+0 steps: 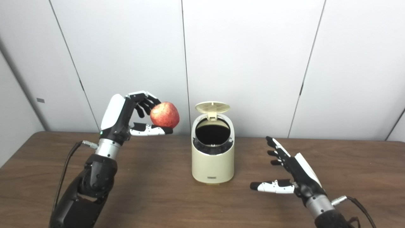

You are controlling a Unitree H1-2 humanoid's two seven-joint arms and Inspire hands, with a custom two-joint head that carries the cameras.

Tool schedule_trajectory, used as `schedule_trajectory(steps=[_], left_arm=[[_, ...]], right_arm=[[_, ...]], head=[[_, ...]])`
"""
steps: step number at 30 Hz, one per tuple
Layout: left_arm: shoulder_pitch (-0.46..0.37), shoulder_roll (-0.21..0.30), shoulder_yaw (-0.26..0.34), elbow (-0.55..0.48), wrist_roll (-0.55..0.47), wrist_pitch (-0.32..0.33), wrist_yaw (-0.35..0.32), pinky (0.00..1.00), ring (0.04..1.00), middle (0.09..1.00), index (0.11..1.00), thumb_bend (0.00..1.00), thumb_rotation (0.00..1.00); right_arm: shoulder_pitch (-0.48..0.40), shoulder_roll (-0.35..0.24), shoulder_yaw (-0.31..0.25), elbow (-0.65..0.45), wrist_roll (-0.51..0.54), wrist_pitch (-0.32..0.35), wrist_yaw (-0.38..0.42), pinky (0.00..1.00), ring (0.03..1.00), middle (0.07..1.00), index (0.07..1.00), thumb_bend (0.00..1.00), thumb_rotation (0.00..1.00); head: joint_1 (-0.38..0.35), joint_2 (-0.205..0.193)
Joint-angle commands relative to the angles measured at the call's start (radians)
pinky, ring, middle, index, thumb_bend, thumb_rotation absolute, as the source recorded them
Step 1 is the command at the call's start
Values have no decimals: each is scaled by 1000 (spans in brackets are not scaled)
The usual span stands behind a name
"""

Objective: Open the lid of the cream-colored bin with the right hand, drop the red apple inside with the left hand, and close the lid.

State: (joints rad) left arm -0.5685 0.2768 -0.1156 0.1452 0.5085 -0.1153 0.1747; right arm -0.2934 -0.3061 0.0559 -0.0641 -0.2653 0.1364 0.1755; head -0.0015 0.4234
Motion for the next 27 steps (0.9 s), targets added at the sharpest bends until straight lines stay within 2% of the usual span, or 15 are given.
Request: schedule_trajectory(steps=[1, 7, 13, 18, 27], left_arm=[[-54, -7, 9, -17, -14, -10, -3, 335, 447, 485, 483, 507, 0], [-66, -53, -3, -10, -8, -27, -13, 299, 441, 488, 481, 507, 0], [-66, -92, -17, -22, 11, -32, -12, 295, 437, 483, 485, 507, 0], [-71, -112, -28, -10, 11, -65, -5, 278, 427, 476, 493, 507, 0], [-86, -148, -44, 25, 34, -83, 10, 270, 423, 469, 499, 507, 0]], right_arm=[[-49, 2, -4, -14, -1, -31, -22, 770, 878, 948, 949, 771, 305], [-58, 16, 7, -8, -17, -19, -32, 735, 864, 936, 942, 775, 280], [-61, 20, 14, -5, -27, -27, -35, 718, 862, 937, 942, 775, 297], [-62, 24, 13, 3, -26, -32, -40, 735, 862, 936, 940, 779, 299], [-60, 24, 15, -12, -28, -28, -36, 732, 862, 939, 944, 780, 311]], head=[[-3, 0], [-8, 1], [-13, 4], [-16, 4], [-24, 10]])
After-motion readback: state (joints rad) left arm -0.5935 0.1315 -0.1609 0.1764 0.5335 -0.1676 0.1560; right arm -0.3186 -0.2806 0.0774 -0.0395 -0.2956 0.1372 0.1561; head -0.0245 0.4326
